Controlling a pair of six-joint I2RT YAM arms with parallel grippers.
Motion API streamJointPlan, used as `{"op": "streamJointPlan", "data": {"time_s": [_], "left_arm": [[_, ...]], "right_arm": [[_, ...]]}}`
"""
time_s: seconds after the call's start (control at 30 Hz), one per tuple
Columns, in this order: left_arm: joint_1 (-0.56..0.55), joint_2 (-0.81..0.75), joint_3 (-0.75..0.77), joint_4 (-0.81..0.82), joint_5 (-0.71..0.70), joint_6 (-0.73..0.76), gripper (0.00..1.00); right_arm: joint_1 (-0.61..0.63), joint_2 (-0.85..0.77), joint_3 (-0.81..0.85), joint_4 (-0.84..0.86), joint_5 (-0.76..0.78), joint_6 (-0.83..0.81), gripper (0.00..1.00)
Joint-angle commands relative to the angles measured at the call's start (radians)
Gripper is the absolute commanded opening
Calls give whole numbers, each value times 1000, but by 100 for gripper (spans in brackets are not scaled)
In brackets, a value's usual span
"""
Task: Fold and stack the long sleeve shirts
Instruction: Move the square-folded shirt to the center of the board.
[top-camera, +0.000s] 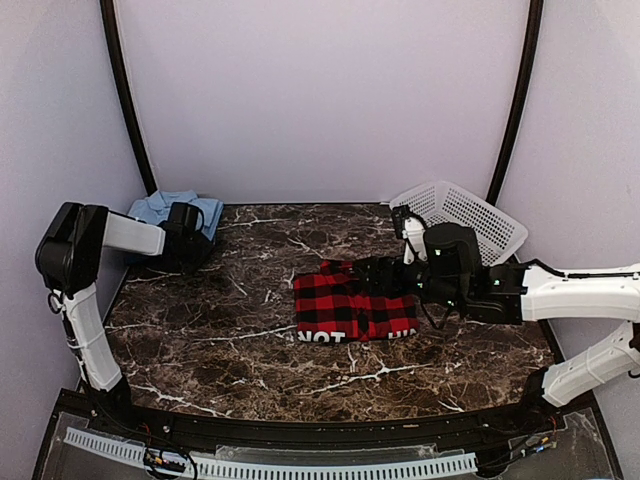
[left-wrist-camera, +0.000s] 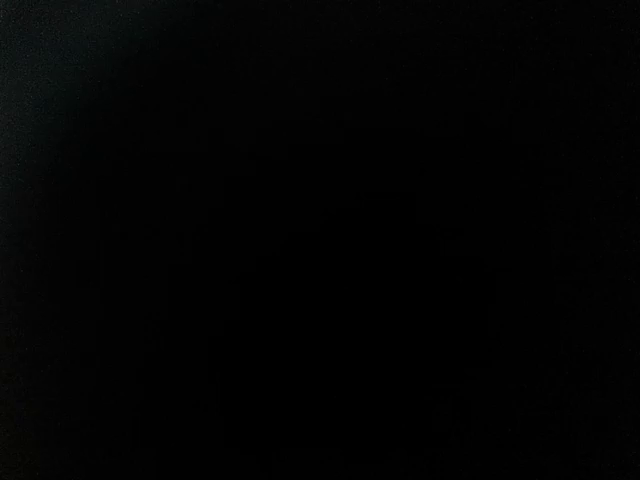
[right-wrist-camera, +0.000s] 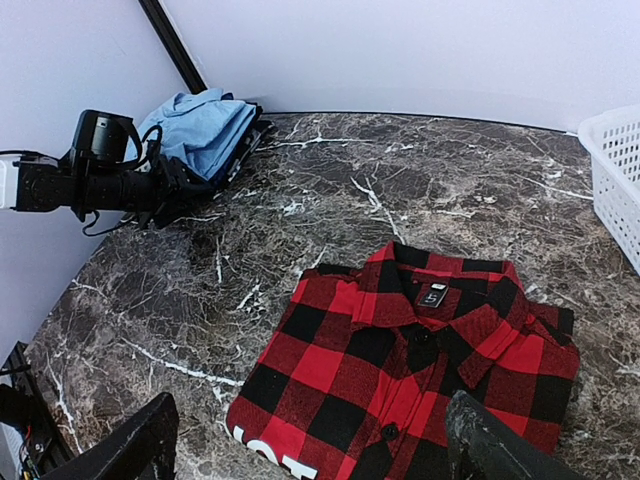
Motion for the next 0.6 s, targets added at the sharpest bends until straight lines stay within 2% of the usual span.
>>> {"op": "streamJointPlan", "data": {"time_s": [0.0,0.17,0.43,0.57], "left_arm": [[8,46,66,-14,-98,61,54],[8,85,116,-51,-179,79,53],[8,114,154,-45,-212,127,34],[14,152,180,-29,-201,159,34]], "right_arm": [[-9,-20,-19,29,5,3,89],[-10,-14,-24,36,2,3,89],[-9,18,-17,46,-9,8,89],[-10,35,-8,44,-27,4,89]]}}
